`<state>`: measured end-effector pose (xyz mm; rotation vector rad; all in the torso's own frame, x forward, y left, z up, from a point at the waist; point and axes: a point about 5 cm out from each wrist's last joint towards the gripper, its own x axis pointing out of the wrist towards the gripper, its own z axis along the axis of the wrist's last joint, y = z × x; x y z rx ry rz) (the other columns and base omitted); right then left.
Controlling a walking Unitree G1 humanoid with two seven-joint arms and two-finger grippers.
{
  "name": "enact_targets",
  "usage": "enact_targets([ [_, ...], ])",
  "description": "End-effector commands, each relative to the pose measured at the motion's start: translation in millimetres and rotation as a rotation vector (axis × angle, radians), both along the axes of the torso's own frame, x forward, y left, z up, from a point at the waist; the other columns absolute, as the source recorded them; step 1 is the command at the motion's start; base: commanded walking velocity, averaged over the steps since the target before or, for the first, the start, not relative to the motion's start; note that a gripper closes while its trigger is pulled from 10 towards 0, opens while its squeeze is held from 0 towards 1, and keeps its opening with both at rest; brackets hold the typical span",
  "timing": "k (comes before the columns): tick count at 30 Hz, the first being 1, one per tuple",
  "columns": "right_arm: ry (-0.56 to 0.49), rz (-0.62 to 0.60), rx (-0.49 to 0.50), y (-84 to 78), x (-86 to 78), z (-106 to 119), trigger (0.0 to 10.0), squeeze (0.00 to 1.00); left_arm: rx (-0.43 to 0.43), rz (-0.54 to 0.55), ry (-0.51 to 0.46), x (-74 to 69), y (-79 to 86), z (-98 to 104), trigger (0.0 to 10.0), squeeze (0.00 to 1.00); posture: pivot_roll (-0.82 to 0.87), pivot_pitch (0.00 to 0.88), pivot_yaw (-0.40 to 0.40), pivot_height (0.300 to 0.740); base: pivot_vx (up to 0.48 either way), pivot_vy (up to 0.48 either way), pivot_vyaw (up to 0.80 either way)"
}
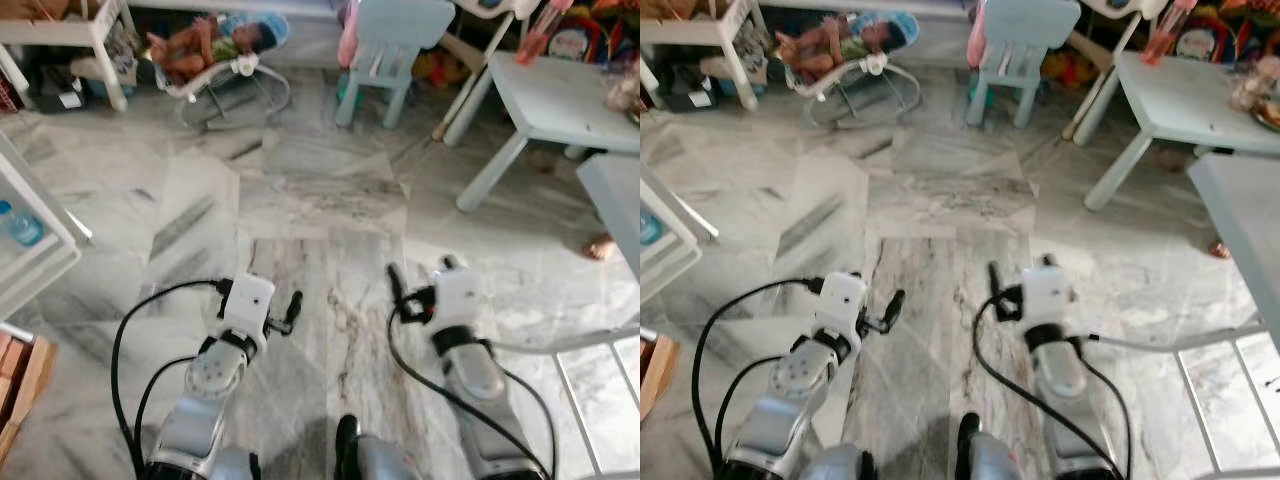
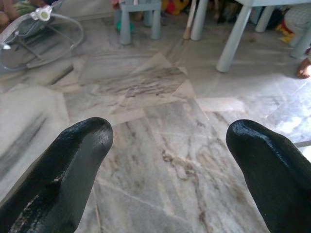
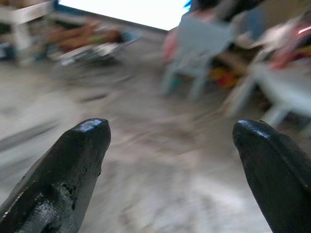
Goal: Restocking fridge
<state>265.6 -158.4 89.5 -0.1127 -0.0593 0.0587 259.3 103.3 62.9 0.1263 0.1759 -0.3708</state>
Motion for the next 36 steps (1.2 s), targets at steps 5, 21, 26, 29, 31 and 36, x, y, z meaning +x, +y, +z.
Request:
enact_targets([
  [5, -0.003, -0.074, 0.002, -13.8, -4.2, 0.2, 10.0, 0.00, 0.004, -0.018, 0.003, -1.7, -2.3, 0.9, 10.0, 0.00, 0.11, 0.144, -0.048, 0.740, -0.126, 0.000, 0.00],
  [21, 0.008, -0.134, 0.027, -15.4, -7.0, -4.0, 10.0, 0.00, 0.005, 0.011, -0.006, 0.3, 6.2, 3.3, 10.0, 0.00, 0.11, 0.134, -0.034, 0.740, 0.000, 0.000, -0.49],
  [26, 0.019, -0.123, 0.046, -12.8, -7.4, -5.8, 10.0, 0.00, 0.001, 0.013, -0.001, -0.3, 5.5, 3.3, 10.0, 0.00, 0.12, 0.135, -0.036, 0.740, 0.000, 0.000, -0.52],
  [29, 0.019, -0.119, 0.047, -12.2, -7.3, -5.6, 10.0, 0.00, -0.003, 0.015, 0.001, -0.4, 5.4, 3.2, 10.0, 0.00, 0.12, 0.135, -0.036, 0.740, -0.081, 0.000, 0.00],
  [31, 0.019, -0.114, 0.049, -11.7, -7.2, -5.5, 10.0, 0.00, -0.003, 0.016, 0.002, -0.5, 5.4, 3.2, 10.0, 0.00, 0.12, 0.136, -0.036, 0.740, -0.122, 0.000, 0.00],
  [36, 0.018, -0.103, 0.066, -10.4, -6.5, -4.2, 10.0, 0.00, -0.002, 0.021, 0.001, 0.4, 6.9, 3.6, 10.0, 0.00, 0.12, 0.137, -0.038, 0.740, -0.201, 0.000, 0.00],
])
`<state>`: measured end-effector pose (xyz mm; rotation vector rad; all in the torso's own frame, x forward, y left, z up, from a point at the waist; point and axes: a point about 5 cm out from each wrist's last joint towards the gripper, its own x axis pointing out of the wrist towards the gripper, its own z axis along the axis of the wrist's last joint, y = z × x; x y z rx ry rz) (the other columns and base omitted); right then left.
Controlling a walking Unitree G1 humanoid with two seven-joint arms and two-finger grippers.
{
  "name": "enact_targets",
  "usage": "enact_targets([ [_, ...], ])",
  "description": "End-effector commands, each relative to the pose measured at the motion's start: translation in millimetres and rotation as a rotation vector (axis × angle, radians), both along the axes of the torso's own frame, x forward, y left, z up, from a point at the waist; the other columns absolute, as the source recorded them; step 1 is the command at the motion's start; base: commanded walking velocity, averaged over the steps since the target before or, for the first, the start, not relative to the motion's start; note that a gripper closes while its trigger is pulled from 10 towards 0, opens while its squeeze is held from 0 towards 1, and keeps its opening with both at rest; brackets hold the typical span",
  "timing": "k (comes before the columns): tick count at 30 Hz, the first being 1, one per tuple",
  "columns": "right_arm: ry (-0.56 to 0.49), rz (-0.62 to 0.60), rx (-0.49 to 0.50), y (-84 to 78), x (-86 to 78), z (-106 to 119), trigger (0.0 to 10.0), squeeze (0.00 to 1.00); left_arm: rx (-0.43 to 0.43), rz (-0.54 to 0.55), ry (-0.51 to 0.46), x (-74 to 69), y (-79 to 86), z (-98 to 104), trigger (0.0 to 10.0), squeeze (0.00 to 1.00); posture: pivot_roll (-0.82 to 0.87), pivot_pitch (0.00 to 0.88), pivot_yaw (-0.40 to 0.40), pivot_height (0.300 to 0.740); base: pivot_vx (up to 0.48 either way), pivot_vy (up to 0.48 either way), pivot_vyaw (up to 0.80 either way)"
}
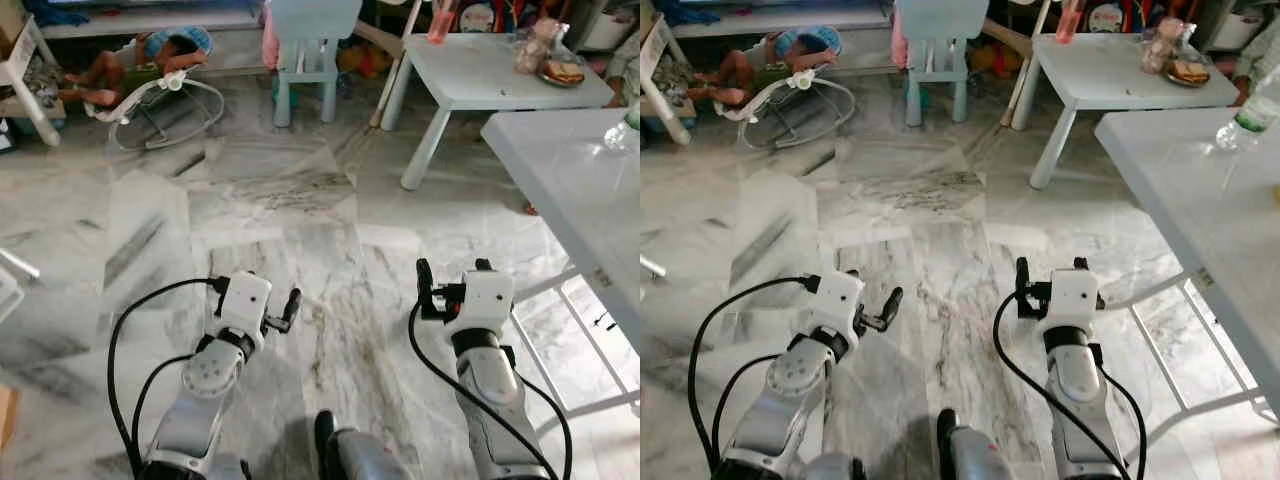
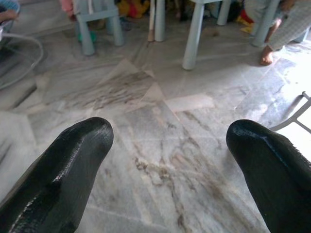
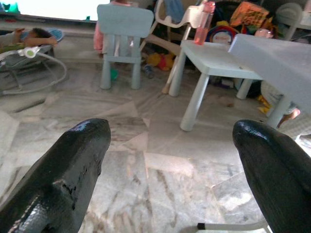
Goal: Restocking fridge
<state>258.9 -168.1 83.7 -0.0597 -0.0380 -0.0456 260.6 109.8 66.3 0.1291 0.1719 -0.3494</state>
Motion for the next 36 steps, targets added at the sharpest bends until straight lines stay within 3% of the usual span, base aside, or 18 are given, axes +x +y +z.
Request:
enact_targets([
  [1, -0.002, 0.007, 0.015, -0.1, 0.3, 2.2, 10.0, 0.00, -0.002, 0.003, 0.005, -0.7, 1.0, 0.5, 10.0, 0.00, 0.12, 0.138, -0.039, 0.740, 0.000, 0.000, 0.00],
  [20, 0.000, 0.029, 0.022, 0.9, 1.8, 4.0, 10.0, 0.00, 0.001, 0.019, 0.023, -4.7, 5.2, -1.1, 10.0, 0.00, 0.12, 0.134, -0.045, 0.740, -0.154, 0.000, 0.00],
  [36, 0.000, 0.026, 0.021, 0.3, 2.1, 4.0, 10.0, 0.00, 0.010, 0.020, 0.014, -3.4, 6.4, -0.9, 10.0, 0.00, 0.12, 0.129, -0.044, 0.740, 0.000, 0.000, 0.00],
])
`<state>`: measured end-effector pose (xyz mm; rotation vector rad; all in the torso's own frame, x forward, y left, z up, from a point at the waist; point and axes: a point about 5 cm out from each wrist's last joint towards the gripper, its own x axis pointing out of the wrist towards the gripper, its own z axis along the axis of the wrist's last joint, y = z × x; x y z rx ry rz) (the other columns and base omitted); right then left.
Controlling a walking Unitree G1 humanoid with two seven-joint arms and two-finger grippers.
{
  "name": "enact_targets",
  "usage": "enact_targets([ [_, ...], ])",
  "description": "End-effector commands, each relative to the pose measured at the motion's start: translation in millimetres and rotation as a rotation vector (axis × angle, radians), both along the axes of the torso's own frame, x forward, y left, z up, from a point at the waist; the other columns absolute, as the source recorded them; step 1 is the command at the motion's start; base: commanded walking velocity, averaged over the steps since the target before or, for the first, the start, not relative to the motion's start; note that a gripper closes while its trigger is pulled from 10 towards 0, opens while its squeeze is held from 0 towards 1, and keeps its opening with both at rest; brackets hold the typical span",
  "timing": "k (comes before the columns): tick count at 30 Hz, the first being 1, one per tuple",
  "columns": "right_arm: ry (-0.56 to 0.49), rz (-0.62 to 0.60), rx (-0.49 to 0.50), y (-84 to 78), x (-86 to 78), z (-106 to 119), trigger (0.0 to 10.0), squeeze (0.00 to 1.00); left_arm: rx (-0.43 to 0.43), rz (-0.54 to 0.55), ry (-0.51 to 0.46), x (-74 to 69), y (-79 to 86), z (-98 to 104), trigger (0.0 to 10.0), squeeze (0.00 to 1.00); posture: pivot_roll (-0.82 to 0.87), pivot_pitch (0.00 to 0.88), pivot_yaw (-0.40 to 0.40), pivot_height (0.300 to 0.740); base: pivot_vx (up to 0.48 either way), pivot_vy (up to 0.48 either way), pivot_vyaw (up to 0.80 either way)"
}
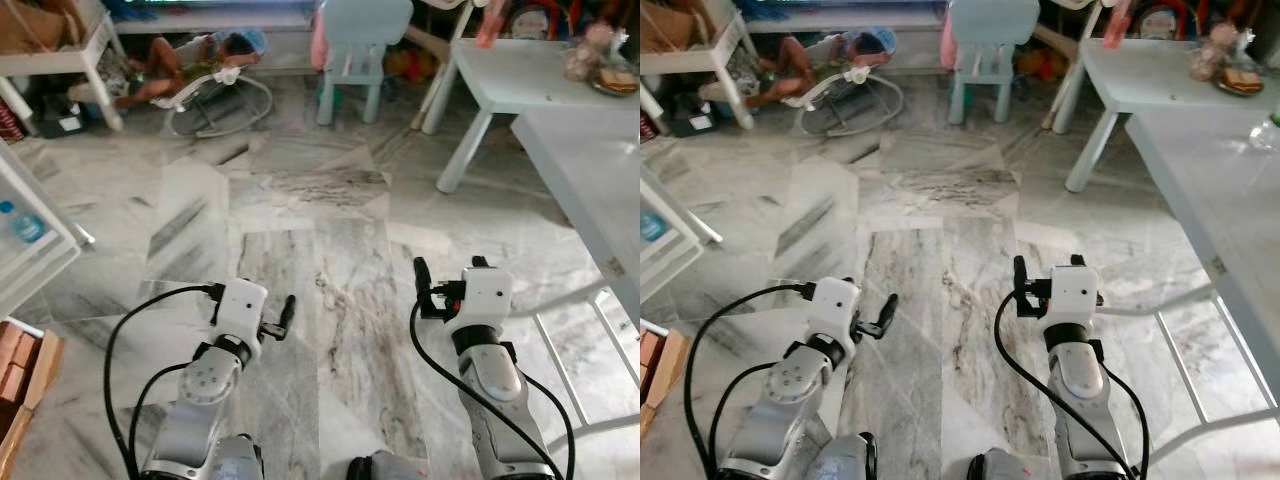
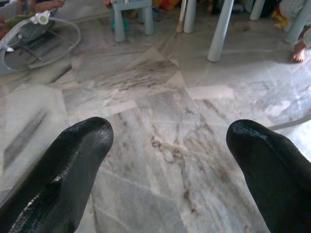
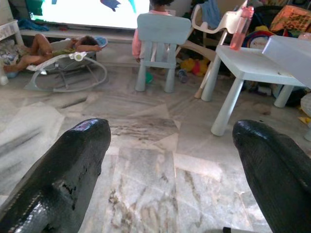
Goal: Restocking fridge
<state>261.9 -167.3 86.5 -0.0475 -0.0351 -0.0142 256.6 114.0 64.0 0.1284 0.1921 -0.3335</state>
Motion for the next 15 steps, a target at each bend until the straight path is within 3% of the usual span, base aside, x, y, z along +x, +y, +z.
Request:
enact_targets([
  [1, -0.004, -0.007, 0.008, -0.4, -1.3, 1, 10.0, 0.00, 0.001, 0.002, -0.007, 0.7, 2.8, 2, 10.0, 0.00, 0.12, 0.129, -0.044, 0.740, 0.000, 0.000, 0.00],
  [6, -0.004, -0.010, 0.008, -0.5, -2.9, 1, 10.0, 0.00, -0.005, 0.035, -0.040, 1.1, 8.1, 5, 10.0, 0.00, 0.12, 0.136, -0.043, 0.740, 0.000, 0.000, 0.00],
  [10, -0.021, -0.025, 0.034, 0.5, -2.8, 4, 10.0, 0.00, -0.009, 0.141, -0.063, 1.7, 20.2, 6, 10.0, 0.00, 0.12, 0.138, -0.039, 0.740, 0.000, 0.000, 0.00],
  [14, -0.028, -0.023, 0.097, 0.7, -2.1, 6, 10.0, 0.00, -0.029, 0.238, -0.085, 2.9, 35.0, 8, 10.0, 0.00, 0.12, 0.139, -0.035, 0.740, 0.000, 0.000, 0.00],
  [15, -0.030, -0.030, 0.168, -0.8, -3.0, 8, 10.0, 0.00, -0.058, 0.278, -0.098, 2.3, 41.9, 12, 10.0, 0.00, 0.12, 0.138, -0.033, 0.740, 0.000, 0.000, 0.00],
])
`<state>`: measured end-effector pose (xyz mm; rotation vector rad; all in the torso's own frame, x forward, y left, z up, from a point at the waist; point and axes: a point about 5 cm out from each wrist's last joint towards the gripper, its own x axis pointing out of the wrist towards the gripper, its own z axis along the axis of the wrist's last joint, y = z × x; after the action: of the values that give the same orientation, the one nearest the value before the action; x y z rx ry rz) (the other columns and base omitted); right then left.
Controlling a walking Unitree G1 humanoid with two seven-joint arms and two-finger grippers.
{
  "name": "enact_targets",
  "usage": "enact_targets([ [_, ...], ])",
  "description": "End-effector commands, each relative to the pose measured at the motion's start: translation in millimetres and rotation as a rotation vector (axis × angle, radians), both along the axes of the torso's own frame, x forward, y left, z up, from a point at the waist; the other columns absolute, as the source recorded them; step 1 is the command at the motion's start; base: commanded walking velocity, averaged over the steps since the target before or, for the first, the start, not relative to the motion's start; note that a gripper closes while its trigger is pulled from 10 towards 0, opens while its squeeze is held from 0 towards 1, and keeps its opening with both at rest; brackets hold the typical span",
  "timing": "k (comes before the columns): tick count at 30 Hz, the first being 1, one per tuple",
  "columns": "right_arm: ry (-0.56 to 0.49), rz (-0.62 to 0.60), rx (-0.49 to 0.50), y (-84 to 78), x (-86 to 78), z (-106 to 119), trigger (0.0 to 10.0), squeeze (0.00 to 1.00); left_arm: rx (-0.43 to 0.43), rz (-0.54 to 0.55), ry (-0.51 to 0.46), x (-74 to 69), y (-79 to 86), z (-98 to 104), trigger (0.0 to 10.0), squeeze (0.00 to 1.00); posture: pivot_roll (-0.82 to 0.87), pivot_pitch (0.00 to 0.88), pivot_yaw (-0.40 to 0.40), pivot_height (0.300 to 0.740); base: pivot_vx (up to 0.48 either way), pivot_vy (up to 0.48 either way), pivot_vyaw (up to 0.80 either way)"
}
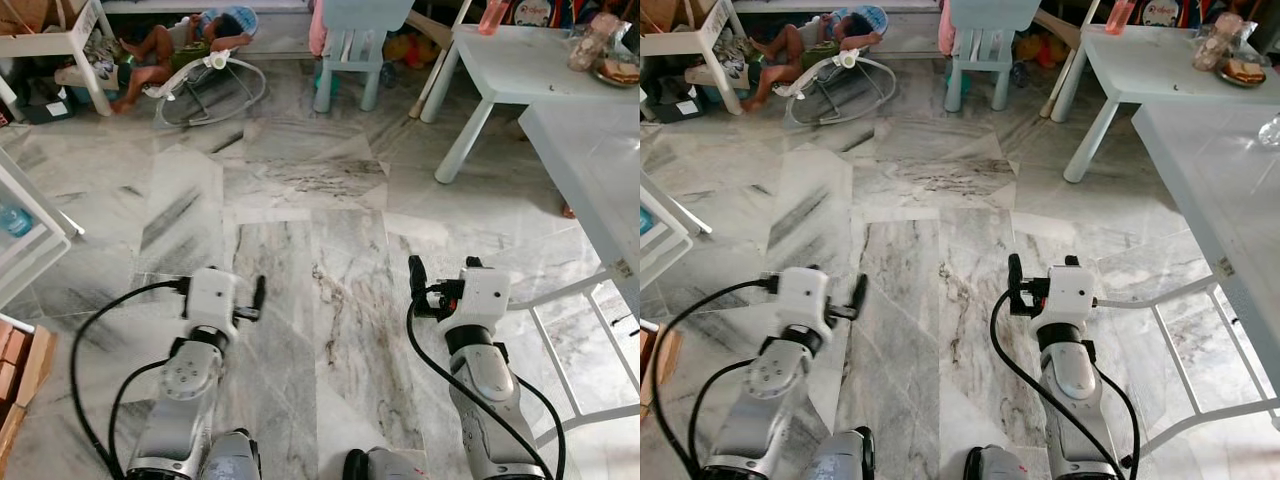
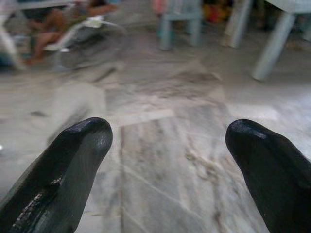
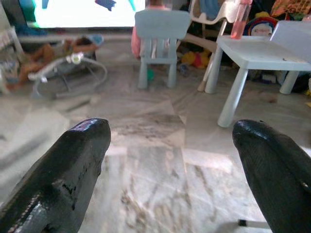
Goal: Restocking fridge
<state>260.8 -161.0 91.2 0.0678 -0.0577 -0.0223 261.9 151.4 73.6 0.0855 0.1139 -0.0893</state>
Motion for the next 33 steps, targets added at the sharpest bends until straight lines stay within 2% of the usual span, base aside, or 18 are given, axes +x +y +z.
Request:
enact_targets([
  [1, -0.014, -0.027, 0.070, -8.1, -2.6, 5, 10.0, 0.00, -0.038, 0.051, -0.025, -3.4, 7.9, 5, 10.0, 0.00, 0.12, 0.138, -0.033, 0.740, 0.000, 0.000, 0.00],
  [4, -0.041, -0.040, 0.068, -11.5, -7.6, 12, 10.0, 0.00, -0.089, 0.093, -0.050, -6.8, 18.1, 9, 10.0, 0.00, 0.12, 0.116, -0.027, 0.740, 0.000, 0.000, 0.00],
  [9, -0.064, -0.057, 0.040, -16.3, -12.0, 20, 10.0, 0.00, -0.098, 0.107, -0.060, -13.0, 24.4, 12, 10.0, 0.00, 0.12, 0.105, -0.026, 0.740, 0.000, 0.000, 0.00],
  [11, -0.071, -0.058, 0.044, -19.4, -14.3, 26, 10.0, 0.00, -0.085, 0.107, -0.063, -18.4, 28.9, 12, 10.0, 0.00, 0.12, 0.090, -0.027, 0.740, 0.000, 0.000, 0.00],
  [15, -0.059, -0.036, -0.019, -23.3, -19.5, 27, 10.0, 0.00, -0.075, 0.103, -0.053, -26.8, 39.2, 9, 10.0, 0.00, 0.12, 0.083, -0.026, 0.740, 0.000, 0.000, 0.00],
  [17, -0.013, -0.045, -0.041, -30.6, -23.4, 21, 10.0, 0.00, -0.049, 0.099, -0.034, -32.9, 48.1, 4, 10.0, 0.00, 0.12, 0.078, -0.031, 0.740, 0.000, 0.000, 0.00],
  [19, -0.004, -0.045, -0.048, -32.2, -24.3, 20, 10.0, 0.00, -0.039, 0.100, -0.030, -34.1, 50.2, 4, 10.0, 0.00, 0.12, 0.078, -0.032, 0.740, 0.000, 0.000, 0.00],
  [20, 0.011, -0.034, -0.072, -35.0, -26.5, 18, 10.0, 0.00, 0.007, 0.069, -0.016, -37.5, 54.7, -1, 10.0, 0.00, 0.12, 0.078, -0.032, 0.740, 0.000, 0.000, 0.00],
  [33, 0.030, -0.037, -0.094, -37.4, -27.4, 16, 10.0, 0.00, 0.079, -0.001, -0.012, -32.6, 63.9, -5, 10.0, 0.00, 0.10, 0.071, -0.028, 0.740, 0.000, 0.000, 0.00],
])
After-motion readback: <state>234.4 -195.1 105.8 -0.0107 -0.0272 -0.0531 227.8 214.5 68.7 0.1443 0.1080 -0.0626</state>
